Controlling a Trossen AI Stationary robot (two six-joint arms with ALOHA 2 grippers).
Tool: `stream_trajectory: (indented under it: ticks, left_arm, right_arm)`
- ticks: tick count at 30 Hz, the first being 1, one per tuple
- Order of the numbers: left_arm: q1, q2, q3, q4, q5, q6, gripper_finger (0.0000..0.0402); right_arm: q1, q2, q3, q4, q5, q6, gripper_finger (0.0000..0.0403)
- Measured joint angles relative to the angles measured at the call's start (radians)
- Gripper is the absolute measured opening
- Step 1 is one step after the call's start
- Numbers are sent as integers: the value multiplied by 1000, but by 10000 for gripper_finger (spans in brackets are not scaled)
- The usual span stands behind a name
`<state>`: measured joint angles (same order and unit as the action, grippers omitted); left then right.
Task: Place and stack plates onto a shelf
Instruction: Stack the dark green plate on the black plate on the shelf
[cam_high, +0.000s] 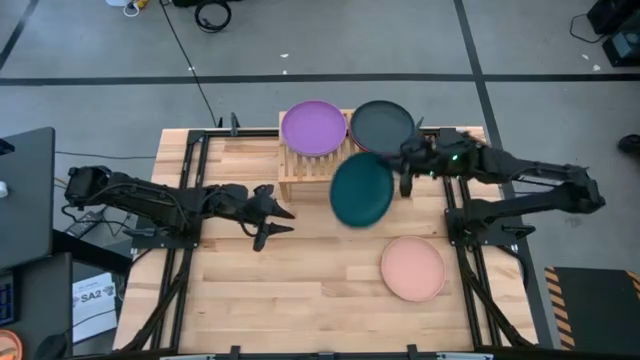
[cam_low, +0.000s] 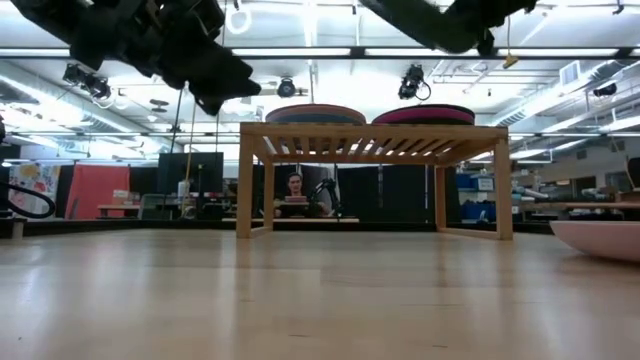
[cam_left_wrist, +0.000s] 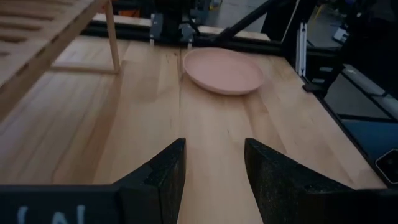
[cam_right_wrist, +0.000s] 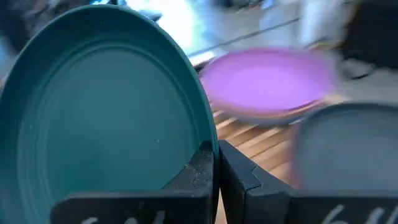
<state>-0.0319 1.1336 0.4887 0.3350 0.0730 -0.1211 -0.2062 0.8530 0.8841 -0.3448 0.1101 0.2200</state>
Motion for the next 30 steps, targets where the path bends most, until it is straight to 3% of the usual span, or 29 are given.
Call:
stream_trajectory:
  ticks: [15,22,30]
  left_arm:
    - [0,0,1,21,-2,1,169]
    - [0,0,1,21,-2,1,169]
    - [-1,0,1,21,-2,1,169]
  right_arm:
    - [-389,-70,0,8,161,-14,16]
    - [-529,-40,0,7,155,0,16]
    - [-621,11,0,7,50,42,16]
